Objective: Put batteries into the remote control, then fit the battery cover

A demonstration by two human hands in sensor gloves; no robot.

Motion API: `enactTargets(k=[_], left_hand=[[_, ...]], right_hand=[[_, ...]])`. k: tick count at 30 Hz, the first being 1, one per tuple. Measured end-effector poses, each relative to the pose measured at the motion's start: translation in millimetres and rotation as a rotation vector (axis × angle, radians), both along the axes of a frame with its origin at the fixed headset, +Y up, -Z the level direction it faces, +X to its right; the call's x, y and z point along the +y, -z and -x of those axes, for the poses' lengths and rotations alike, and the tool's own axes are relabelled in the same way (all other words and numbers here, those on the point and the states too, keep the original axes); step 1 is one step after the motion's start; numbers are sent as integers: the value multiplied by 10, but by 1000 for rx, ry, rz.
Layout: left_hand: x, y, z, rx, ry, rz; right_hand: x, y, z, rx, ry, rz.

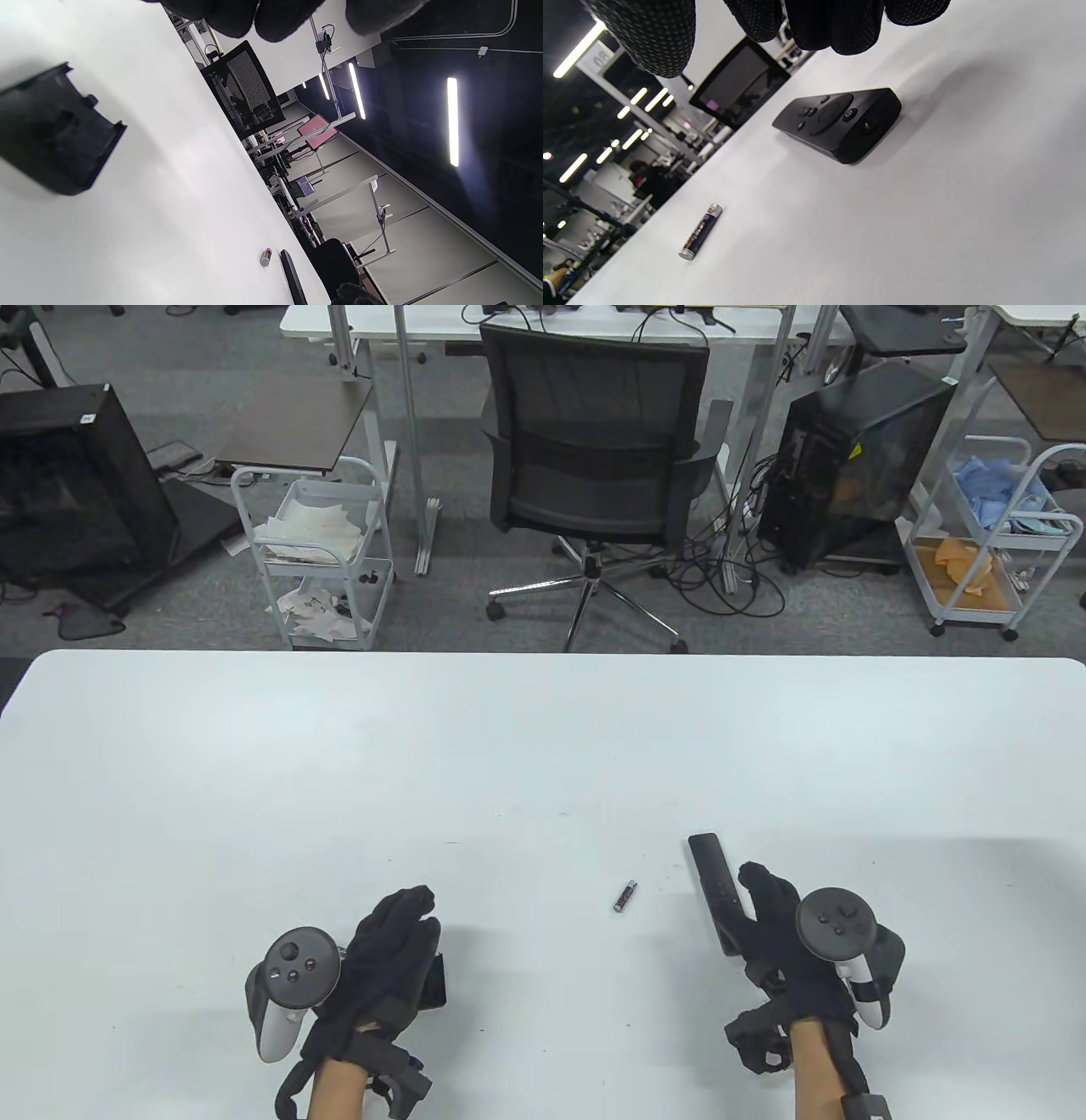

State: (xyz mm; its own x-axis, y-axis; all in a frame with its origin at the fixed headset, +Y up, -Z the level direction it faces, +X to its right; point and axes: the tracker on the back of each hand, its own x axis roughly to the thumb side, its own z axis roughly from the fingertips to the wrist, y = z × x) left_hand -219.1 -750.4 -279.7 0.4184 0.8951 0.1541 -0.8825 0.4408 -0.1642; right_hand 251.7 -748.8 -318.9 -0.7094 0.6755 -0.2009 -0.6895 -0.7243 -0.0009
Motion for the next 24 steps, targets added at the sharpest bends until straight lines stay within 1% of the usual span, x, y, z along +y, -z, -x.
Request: enactTargets(k=[2, 5, 7, 15, 24], left_hand=[[8, -10, 5, 20, 25, 1], [2, -11, -5, -2, 23, 9], [4, -15, -13, -4, 35, 11], [5, -20, -12, -4, 44, 21], [0, -23, -22, -21, 44, 29]], right_hand=[[-12, 35, 69, -7, -74, 19], [-29, 102, 222, -30, -330, 61], [-64, 140, 311, -28, -426, 90], [-128, 219, 461, -13, -539, 186], [-72, 215, 472, 3, -605, 175]])
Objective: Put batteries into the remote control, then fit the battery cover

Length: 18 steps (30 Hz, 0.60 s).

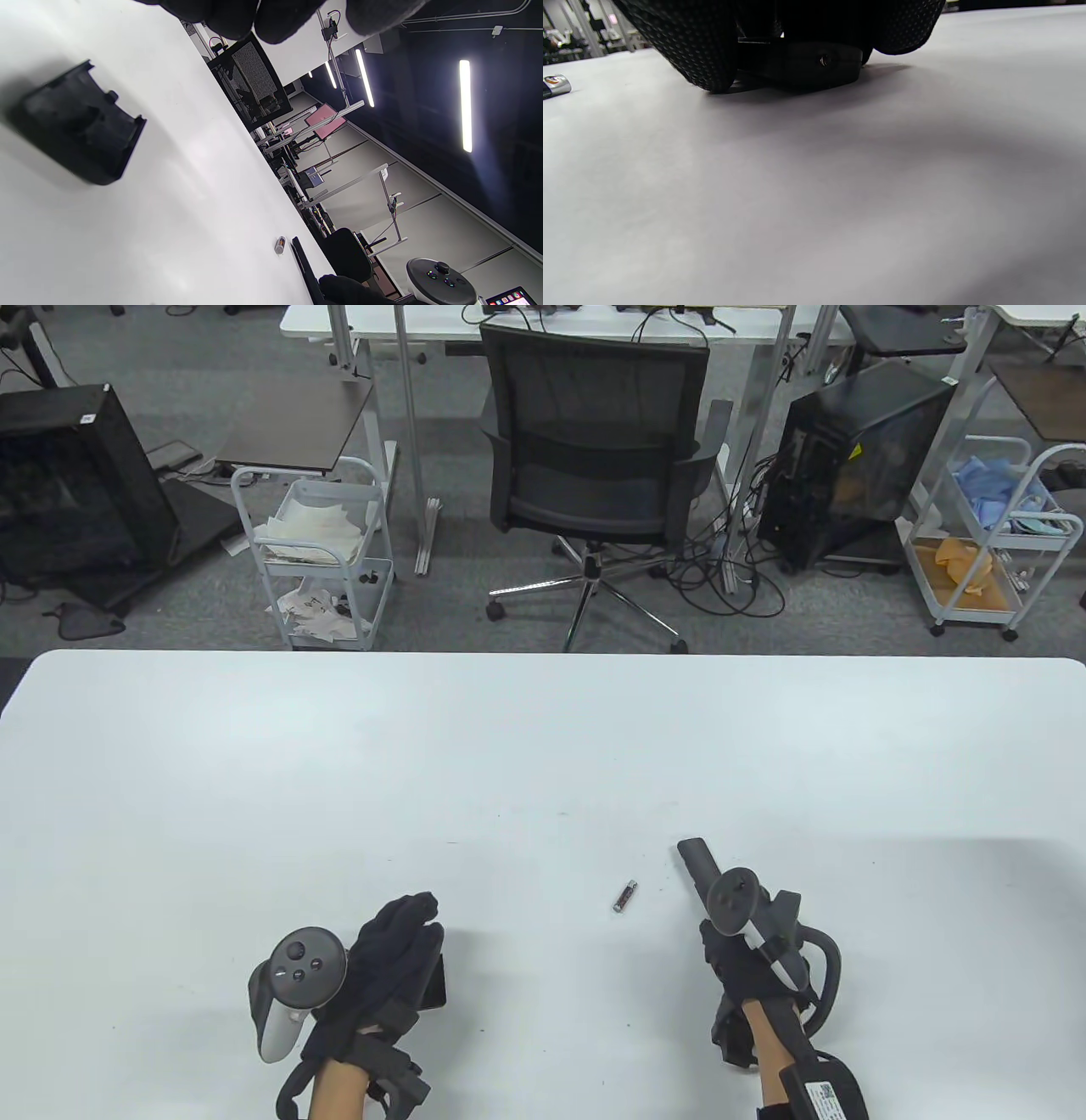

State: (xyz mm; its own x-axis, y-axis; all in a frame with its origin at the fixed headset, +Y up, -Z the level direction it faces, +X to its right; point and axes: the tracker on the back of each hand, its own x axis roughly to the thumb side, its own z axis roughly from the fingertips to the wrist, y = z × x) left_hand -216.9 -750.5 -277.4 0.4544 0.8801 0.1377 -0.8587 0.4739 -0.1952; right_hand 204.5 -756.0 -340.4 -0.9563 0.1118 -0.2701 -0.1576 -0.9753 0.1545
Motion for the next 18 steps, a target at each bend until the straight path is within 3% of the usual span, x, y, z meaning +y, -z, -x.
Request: enactTargets(k=[7, 16, 18], left_hand=[[14, -21, 66, 27, -38, -8], [20, -33, 120, 47, -55, -3], [26, -41, 131, 51, -63, -6]], right_hand=[[22, -13, 67, 64, -118, 11], [19, -23, 73, 69, -97, 23], [2, -45, 42, 45, -130, -42]])
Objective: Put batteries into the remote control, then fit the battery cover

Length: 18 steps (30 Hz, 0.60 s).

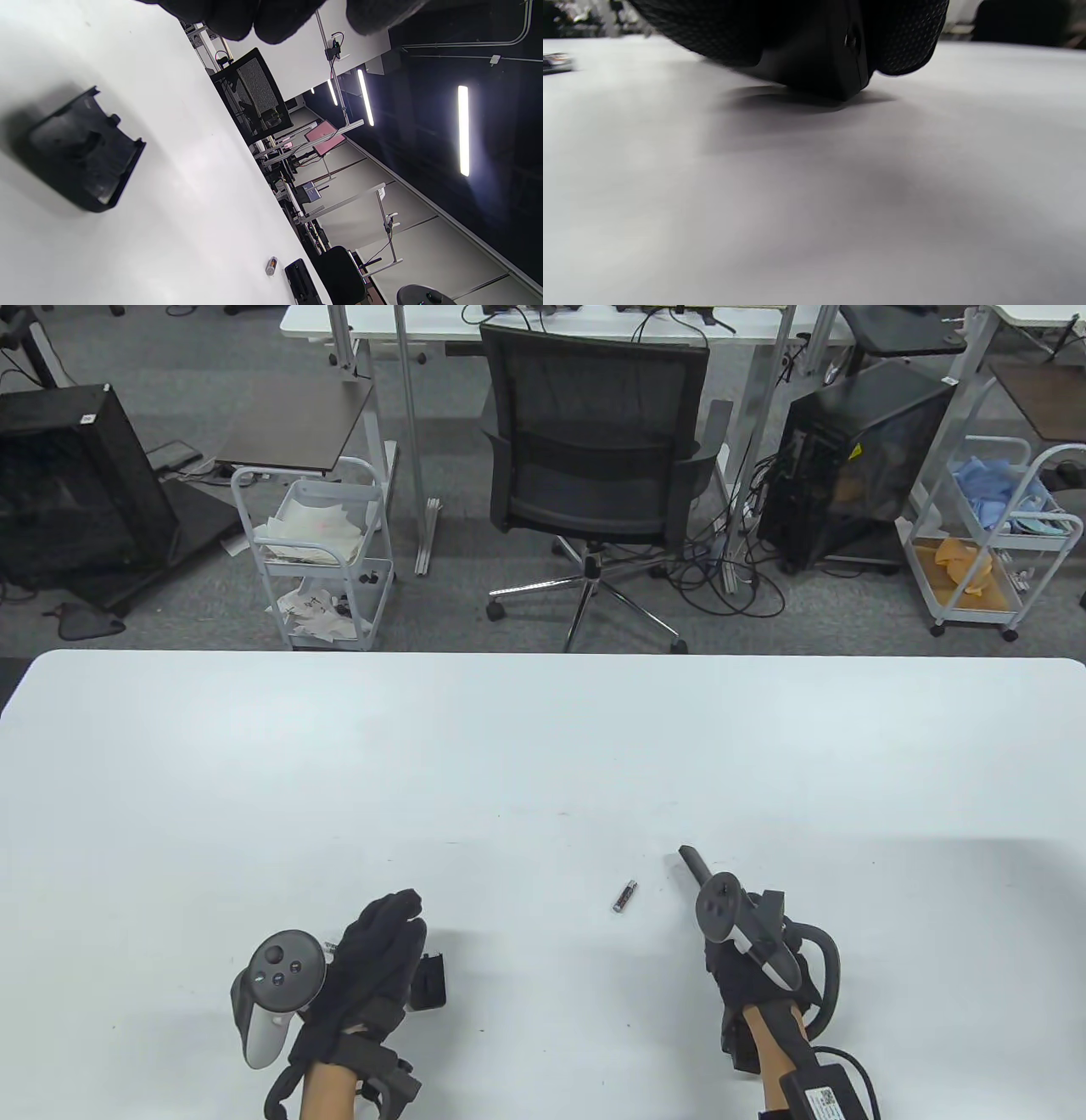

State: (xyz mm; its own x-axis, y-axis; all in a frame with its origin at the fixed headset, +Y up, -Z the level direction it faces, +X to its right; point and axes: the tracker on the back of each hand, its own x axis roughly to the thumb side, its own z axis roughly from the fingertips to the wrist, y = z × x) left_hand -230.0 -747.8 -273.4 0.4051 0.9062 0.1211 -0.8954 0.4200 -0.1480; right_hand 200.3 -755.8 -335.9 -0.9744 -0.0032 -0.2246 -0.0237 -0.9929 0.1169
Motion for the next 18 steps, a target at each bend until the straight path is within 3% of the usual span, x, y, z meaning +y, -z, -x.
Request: enactTargets(k=[7, 11, 13, 18], left_hand=[[44, -10, 96, 51, 1, -2], [136, -12, 241, 137, 67, 10], [231, 7, 341, 122, 233, 98], [314, 78, 501, 123, 662, 191]], right_hand=[[105, -37, -256, 0, 281, -18], [241, -108, -416, 39, 716, -57], [278, -138, -478, 104, 944, -45], [270, -142, -528, 255, 1337, 50]])
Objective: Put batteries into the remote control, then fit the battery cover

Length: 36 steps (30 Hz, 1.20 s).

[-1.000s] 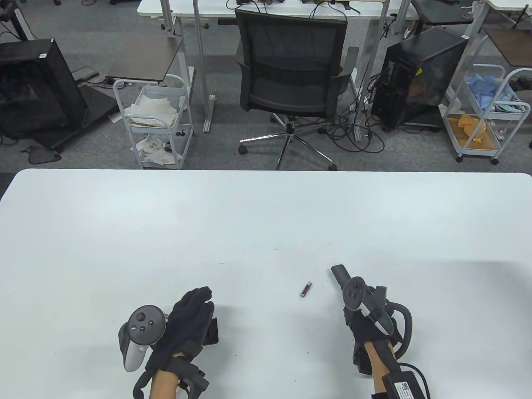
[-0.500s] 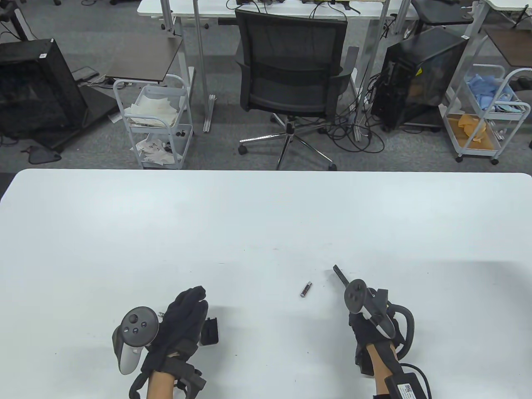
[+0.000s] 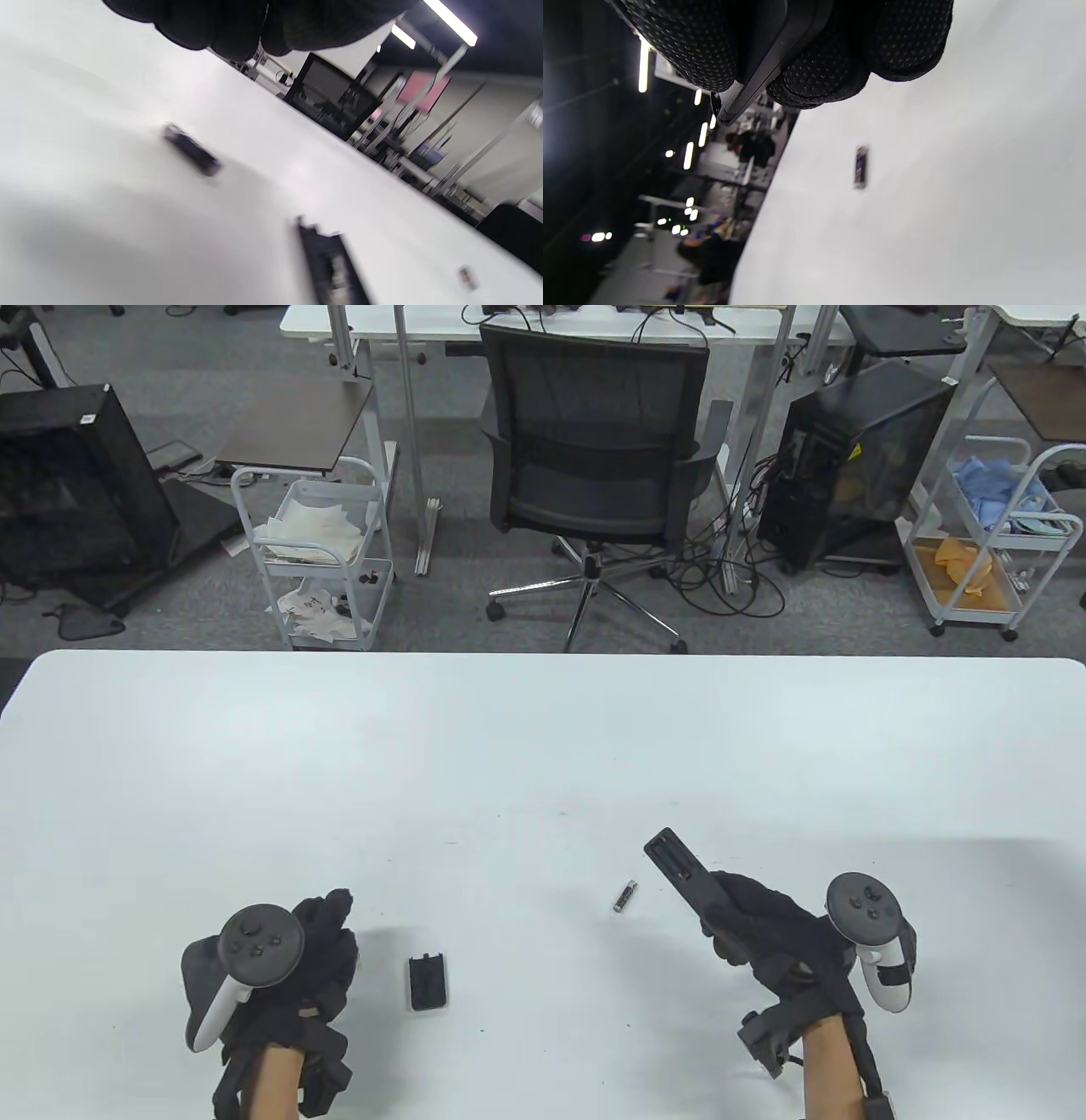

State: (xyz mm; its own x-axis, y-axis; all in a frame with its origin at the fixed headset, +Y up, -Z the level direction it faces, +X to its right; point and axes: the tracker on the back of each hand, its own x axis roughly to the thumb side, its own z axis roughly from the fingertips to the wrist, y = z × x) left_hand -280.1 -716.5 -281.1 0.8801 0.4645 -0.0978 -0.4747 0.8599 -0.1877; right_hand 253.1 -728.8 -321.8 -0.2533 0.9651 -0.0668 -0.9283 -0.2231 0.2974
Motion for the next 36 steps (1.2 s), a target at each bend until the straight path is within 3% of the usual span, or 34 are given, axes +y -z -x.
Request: enactTargets(k=[4, 11, 23, 31, 36], left_hand=[[-125, 94, -36, -45, 89, 80], [-260, 190, -43, -42, 186, 195], [-430, 212, -15, -57, 245, 153], [-421, 242, 43, -41, 209, 158], [-436, 253, -3, -101, 225, 121]], right_hand=[[-17, 9, 27, 117, 110, 4], [-42, 29, 129, 249, 44, 17], [-161, 64, 254, 294, -16, 80], [-189, 68, 314, 330, -42, 97], [-194, 66, 318, 336, -32, 95]])
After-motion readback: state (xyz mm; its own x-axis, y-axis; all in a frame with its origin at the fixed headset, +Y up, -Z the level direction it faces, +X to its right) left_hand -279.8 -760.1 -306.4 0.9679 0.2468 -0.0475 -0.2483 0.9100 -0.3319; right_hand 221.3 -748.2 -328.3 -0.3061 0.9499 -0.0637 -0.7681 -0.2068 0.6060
